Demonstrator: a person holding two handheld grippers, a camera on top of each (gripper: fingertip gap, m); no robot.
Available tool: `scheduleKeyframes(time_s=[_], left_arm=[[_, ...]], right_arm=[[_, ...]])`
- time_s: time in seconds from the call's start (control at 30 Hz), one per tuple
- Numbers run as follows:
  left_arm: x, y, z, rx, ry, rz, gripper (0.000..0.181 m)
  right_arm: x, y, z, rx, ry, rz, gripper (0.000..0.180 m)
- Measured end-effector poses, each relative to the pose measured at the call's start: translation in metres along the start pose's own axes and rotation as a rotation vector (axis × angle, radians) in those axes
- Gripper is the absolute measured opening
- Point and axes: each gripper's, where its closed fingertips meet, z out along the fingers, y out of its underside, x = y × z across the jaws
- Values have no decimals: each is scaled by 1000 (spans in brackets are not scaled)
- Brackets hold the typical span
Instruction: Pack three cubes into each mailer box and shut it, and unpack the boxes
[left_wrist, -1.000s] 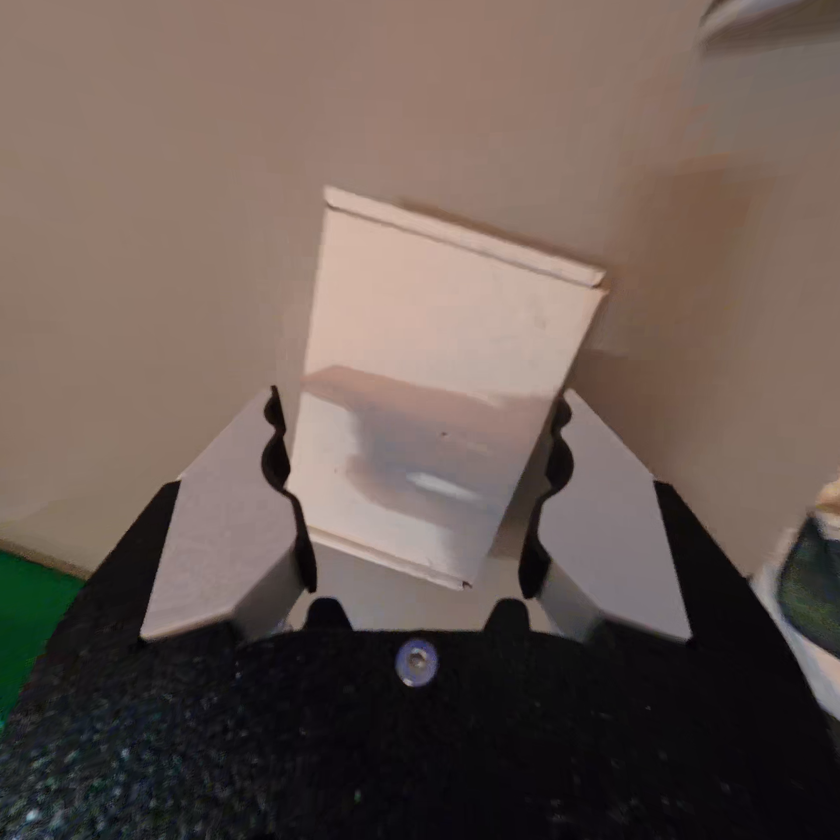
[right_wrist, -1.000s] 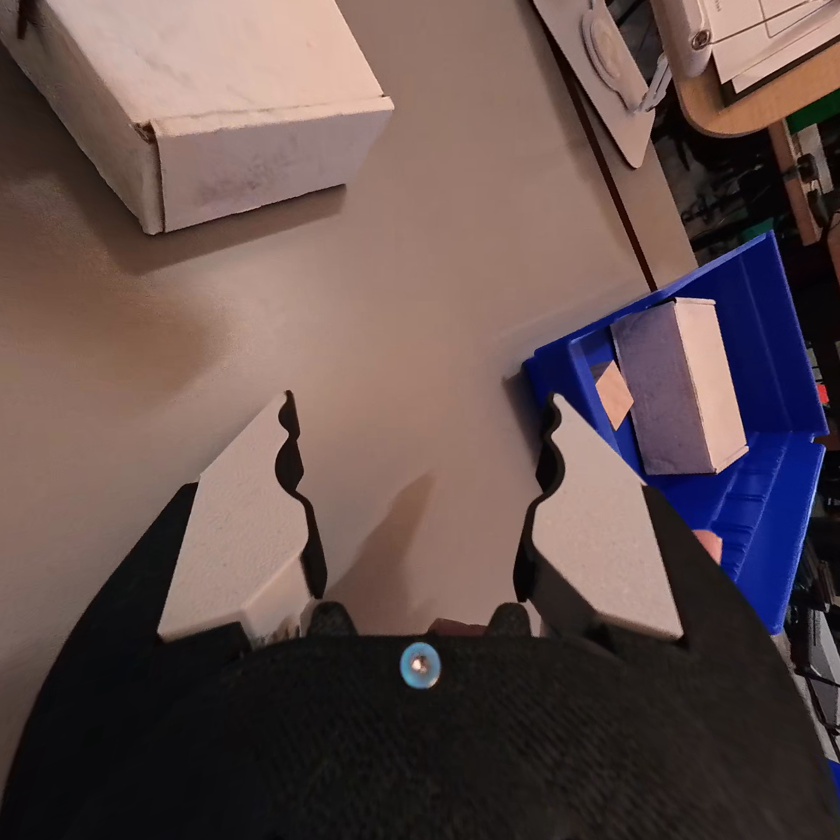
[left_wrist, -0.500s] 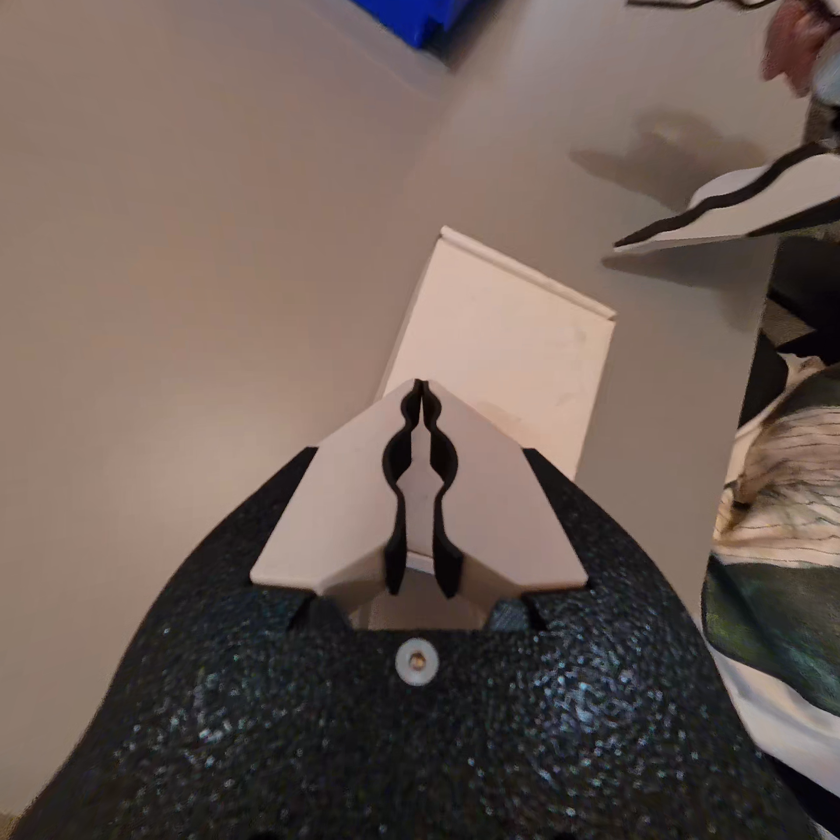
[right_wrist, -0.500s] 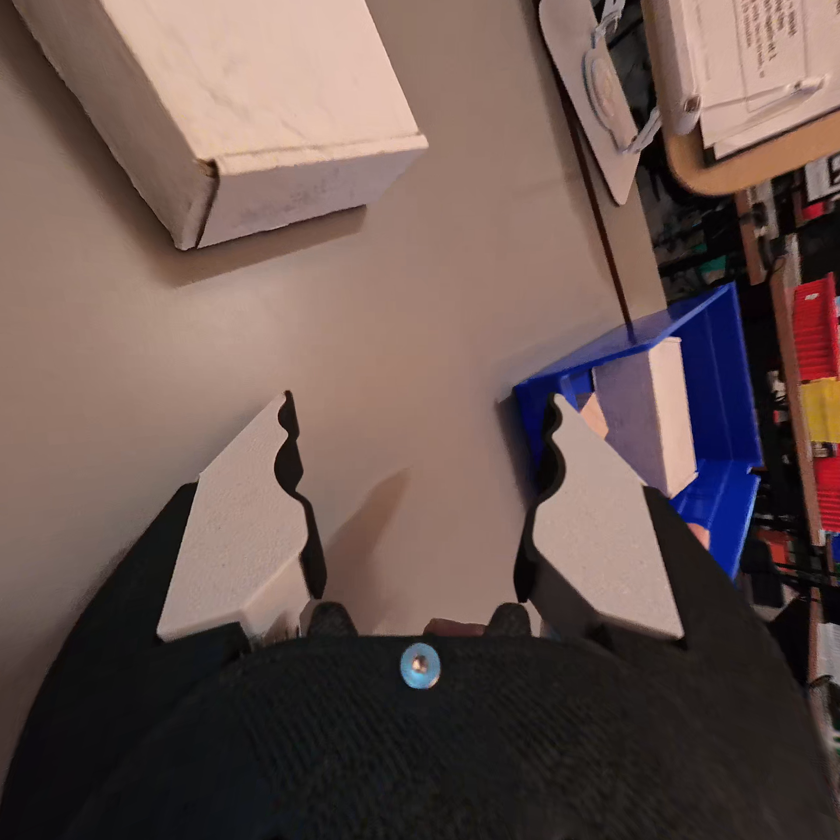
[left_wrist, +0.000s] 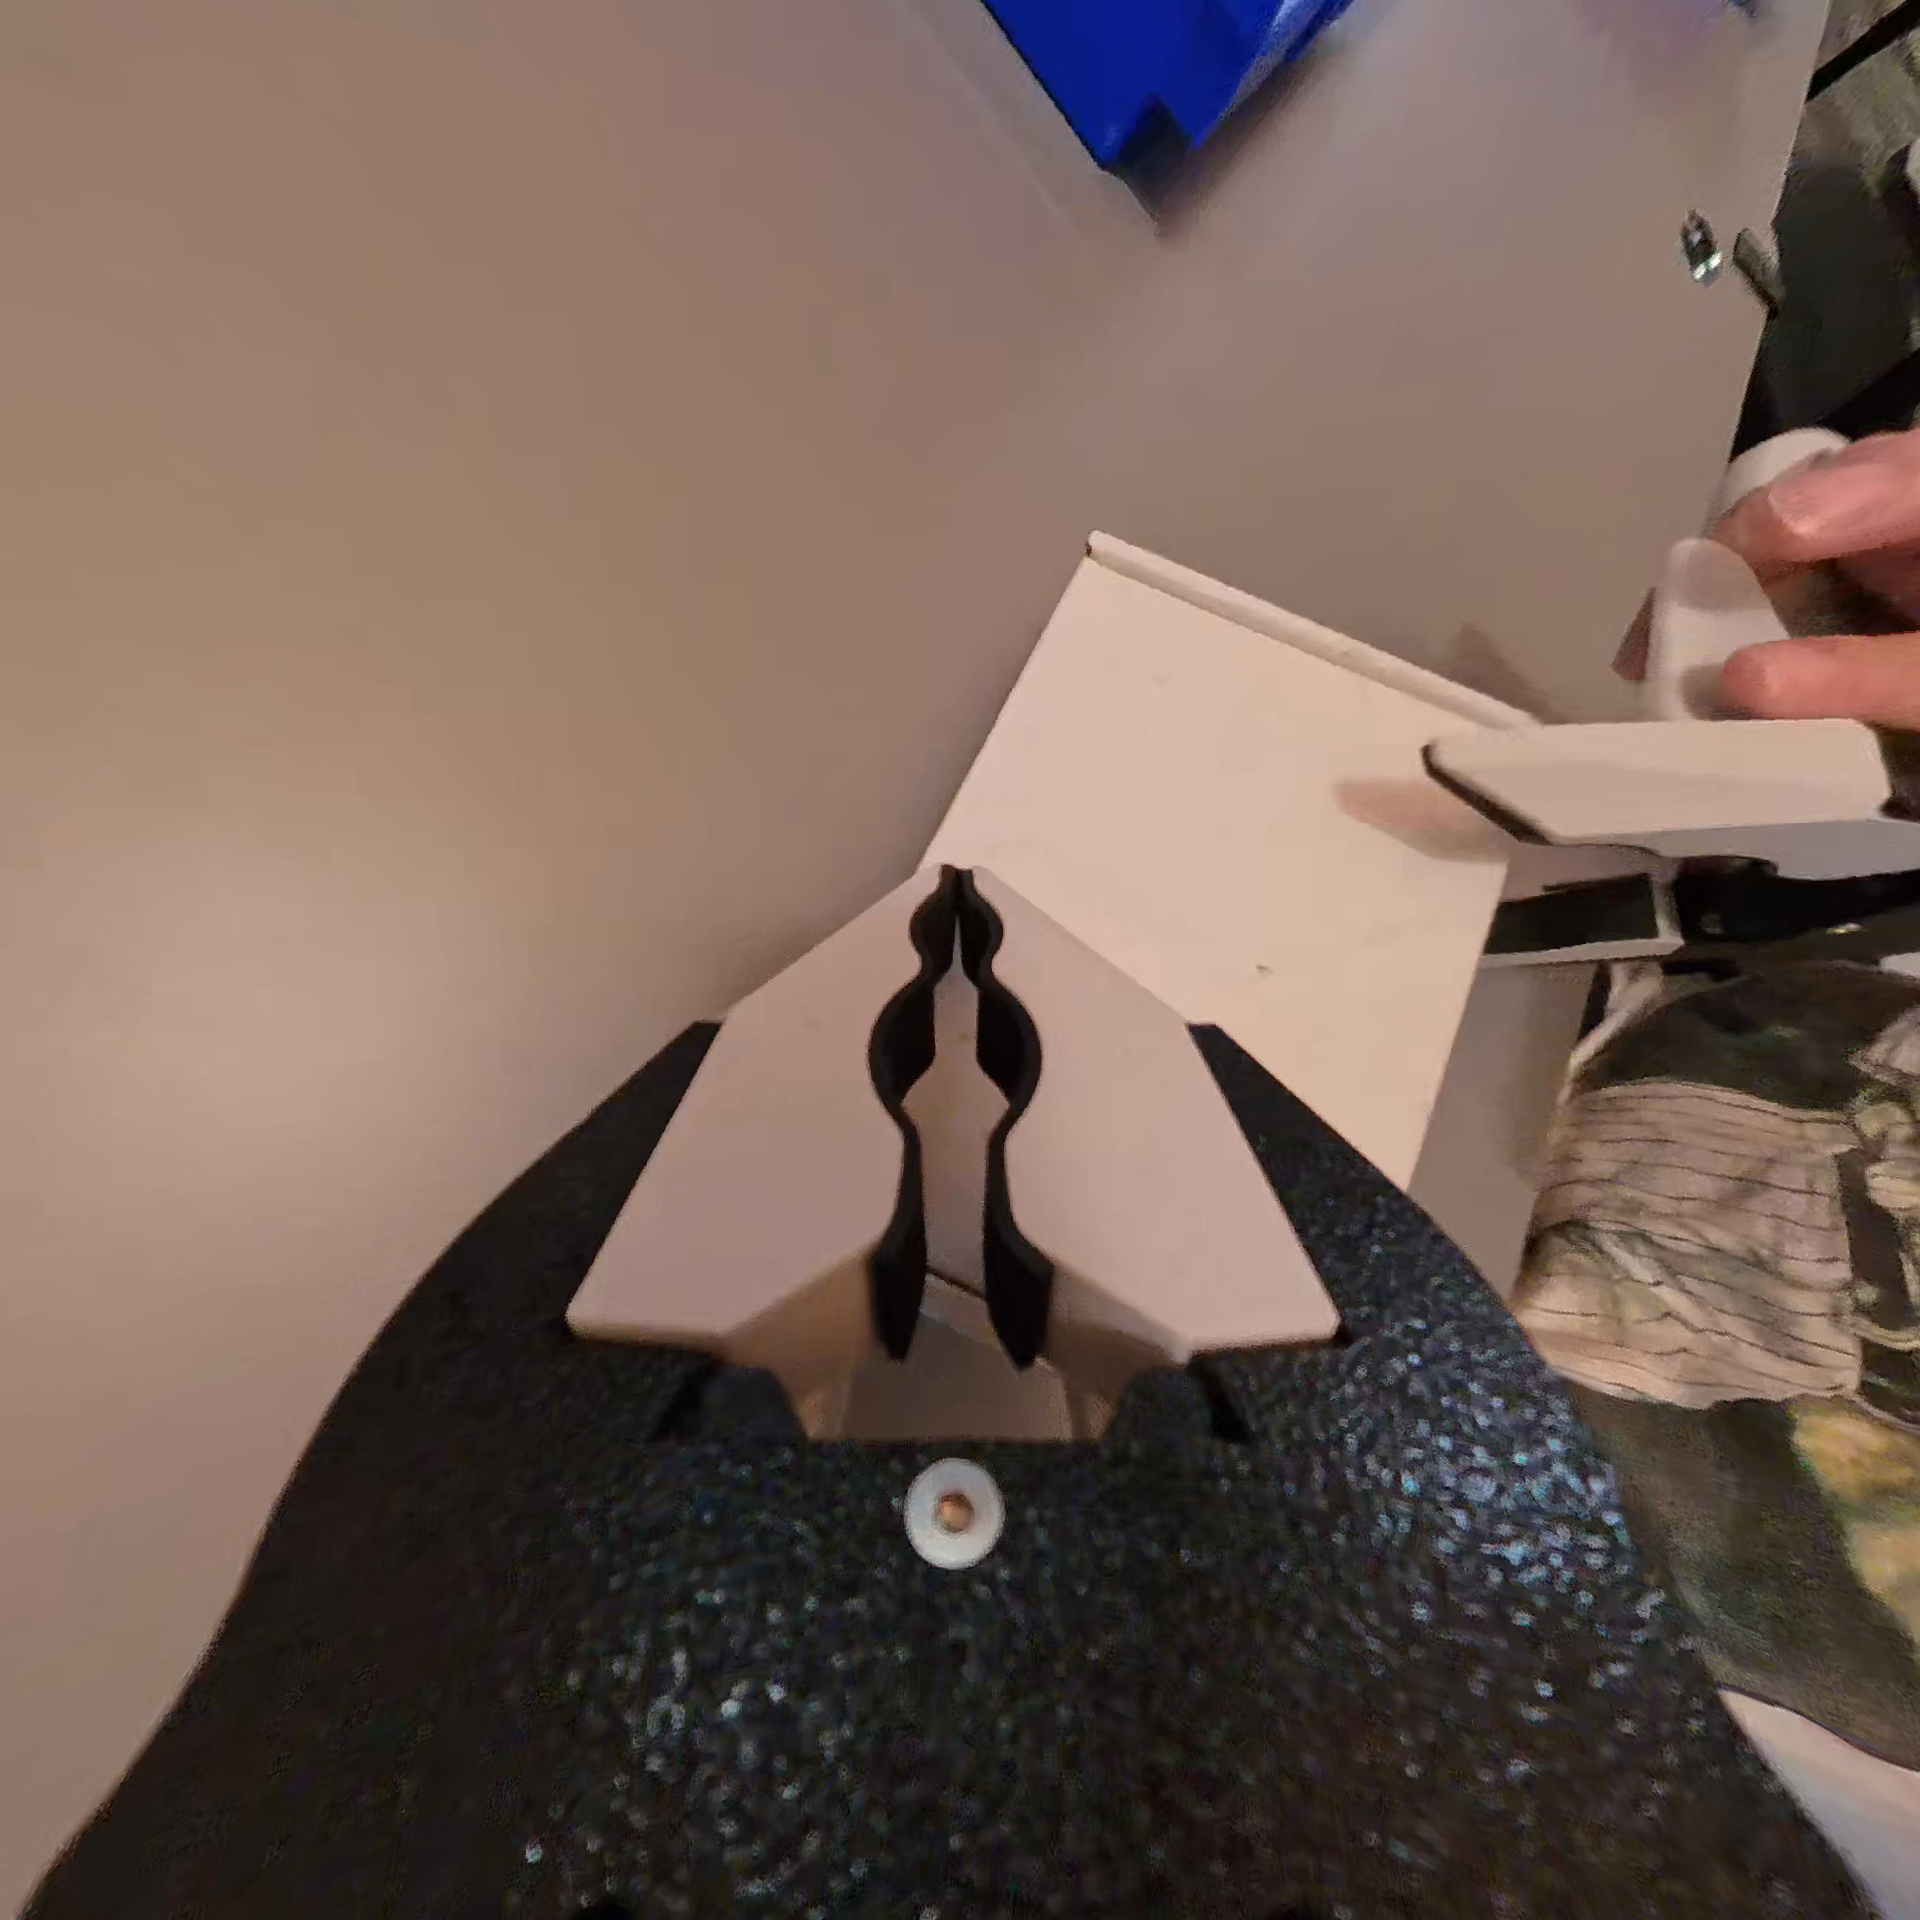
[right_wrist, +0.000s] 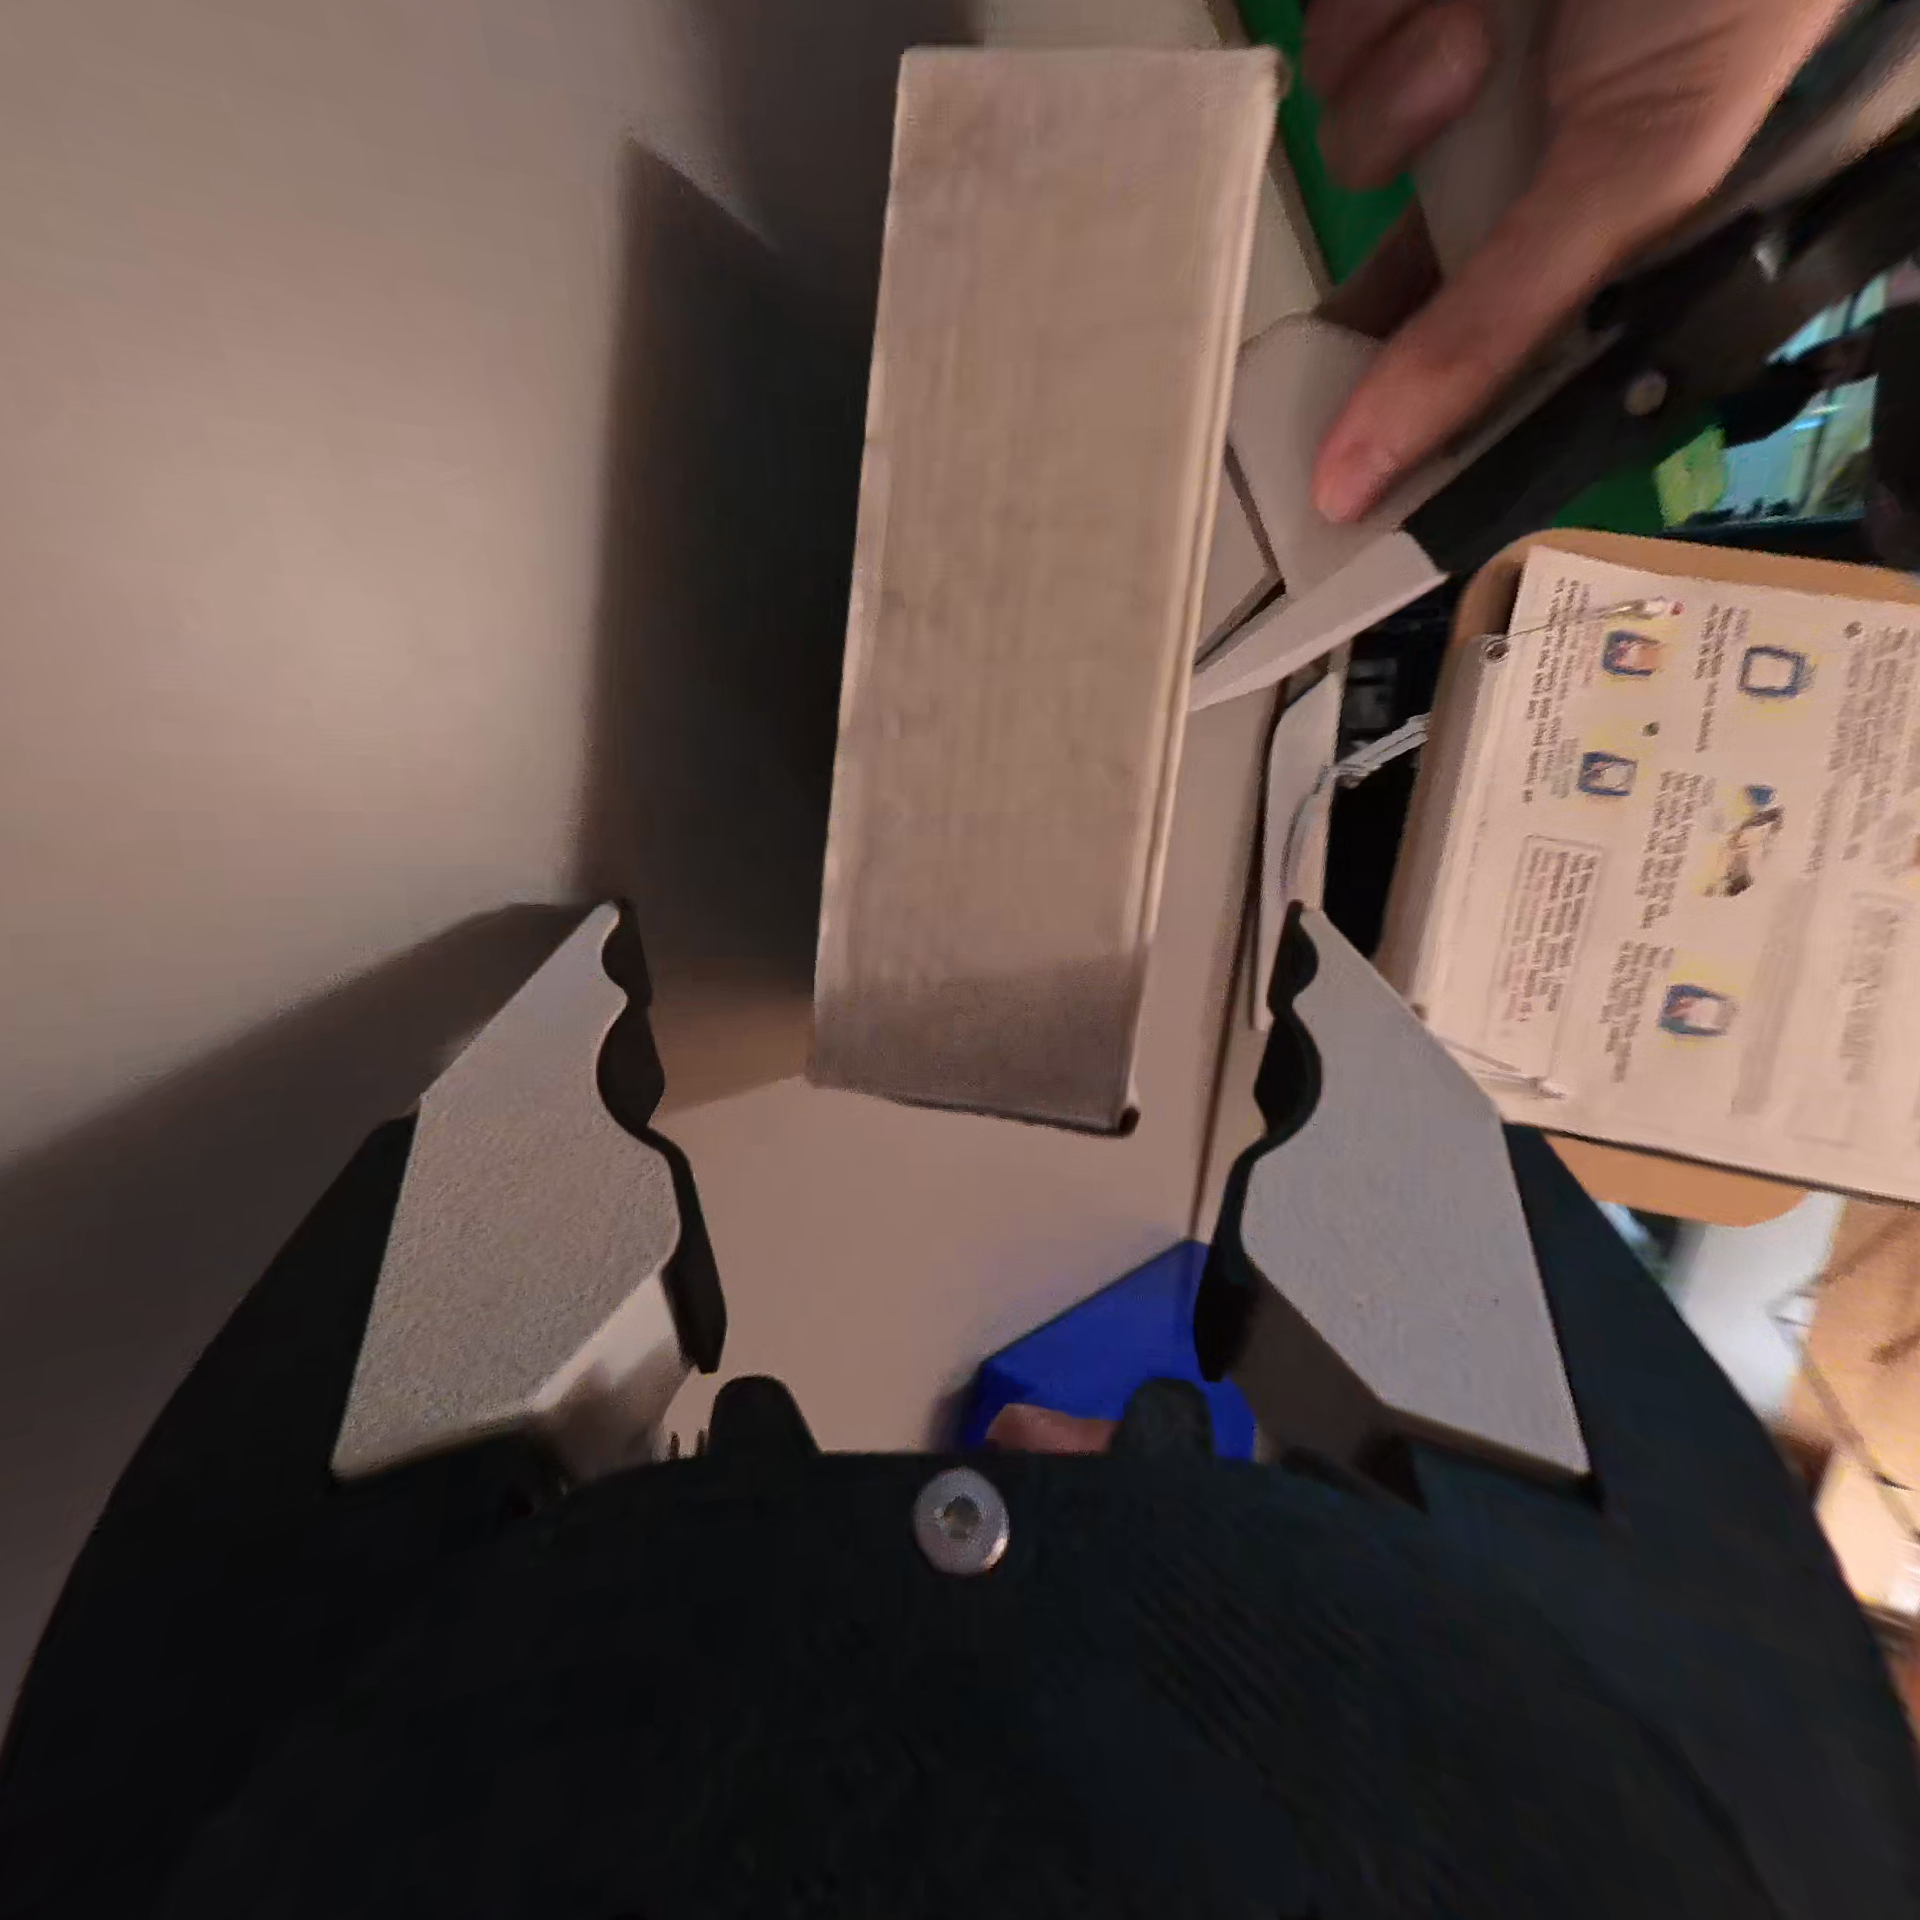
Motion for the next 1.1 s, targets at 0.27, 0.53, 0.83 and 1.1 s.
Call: scheduleKeyframes(time_s=[0.27, 0.53, 0.83, 1.1], left_arm=[[6, -23, -32, 300, -25, 205, 34], [25, 29, -88, 592, -371, 758, 107], [0, 41, -27, 456, -586, 990, 122], [-4, 1, 12, 463, -578, 1152, 73]], right_arm=[[11, 18, 18, -30, 4, -48, 71], [20, 34, 15, 76, -143, -22, 71], [27, 43, 18, 119, -255, -44, 71], [32, 53, 21, 51, -212, -53, 71]])
